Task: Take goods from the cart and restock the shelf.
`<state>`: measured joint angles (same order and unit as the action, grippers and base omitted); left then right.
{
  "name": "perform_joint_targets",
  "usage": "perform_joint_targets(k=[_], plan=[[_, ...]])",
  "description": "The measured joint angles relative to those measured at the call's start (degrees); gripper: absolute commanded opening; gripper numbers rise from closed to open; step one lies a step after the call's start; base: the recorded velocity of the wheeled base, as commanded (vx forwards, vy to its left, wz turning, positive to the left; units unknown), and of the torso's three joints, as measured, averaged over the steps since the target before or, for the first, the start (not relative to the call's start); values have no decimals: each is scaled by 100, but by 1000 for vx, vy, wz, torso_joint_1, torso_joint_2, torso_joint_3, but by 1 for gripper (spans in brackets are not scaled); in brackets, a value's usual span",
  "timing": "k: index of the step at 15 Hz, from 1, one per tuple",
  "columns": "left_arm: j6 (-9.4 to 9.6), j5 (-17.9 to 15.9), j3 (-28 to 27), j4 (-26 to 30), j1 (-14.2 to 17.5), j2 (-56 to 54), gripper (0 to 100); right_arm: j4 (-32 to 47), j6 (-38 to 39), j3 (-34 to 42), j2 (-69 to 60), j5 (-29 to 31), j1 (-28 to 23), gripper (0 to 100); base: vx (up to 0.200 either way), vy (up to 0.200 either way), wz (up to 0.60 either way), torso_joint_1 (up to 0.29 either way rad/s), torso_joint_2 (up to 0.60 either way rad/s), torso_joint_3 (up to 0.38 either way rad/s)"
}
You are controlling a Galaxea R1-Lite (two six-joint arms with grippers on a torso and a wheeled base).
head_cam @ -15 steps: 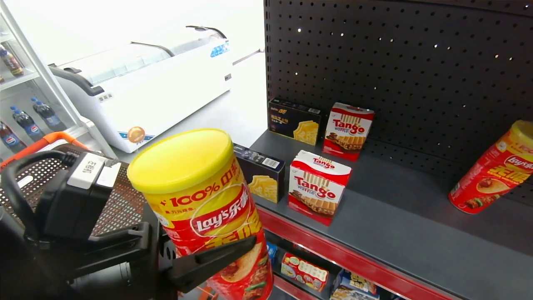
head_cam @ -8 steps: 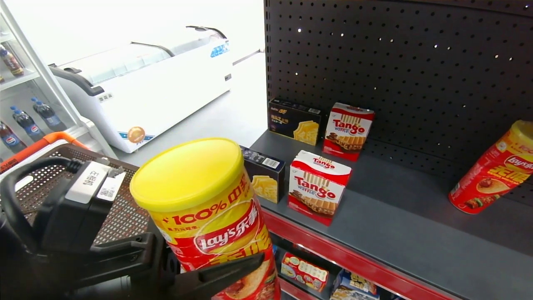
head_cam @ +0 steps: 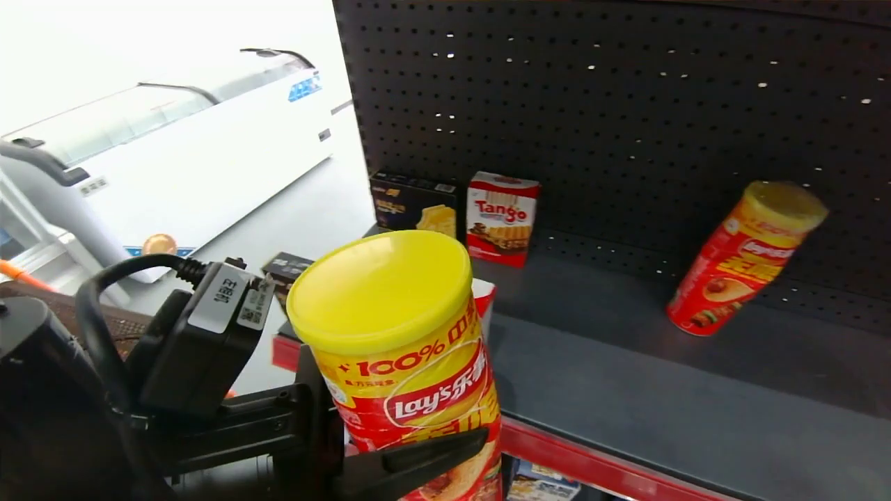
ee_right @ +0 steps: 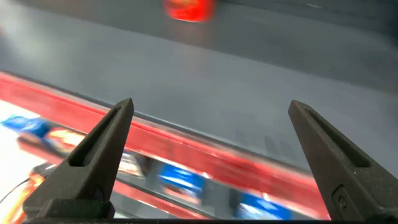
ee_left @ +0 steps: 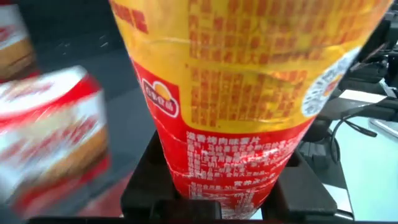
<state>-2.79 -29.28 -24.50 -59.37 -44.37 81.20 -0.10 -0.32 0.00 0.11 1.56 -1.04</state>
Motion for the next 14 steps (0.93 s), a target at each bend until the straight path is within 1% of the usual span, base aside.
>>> perform_joint_targets(k=[5,14], plan=[[6,0,-105,-9,44,149,0,7,0,0,0,0,-4,100,0,0,-600,2,4,5],[1,5,-11,-20,78,146,0,7,-1,0,0,0,0,100,0,0,0,0,0,0]])
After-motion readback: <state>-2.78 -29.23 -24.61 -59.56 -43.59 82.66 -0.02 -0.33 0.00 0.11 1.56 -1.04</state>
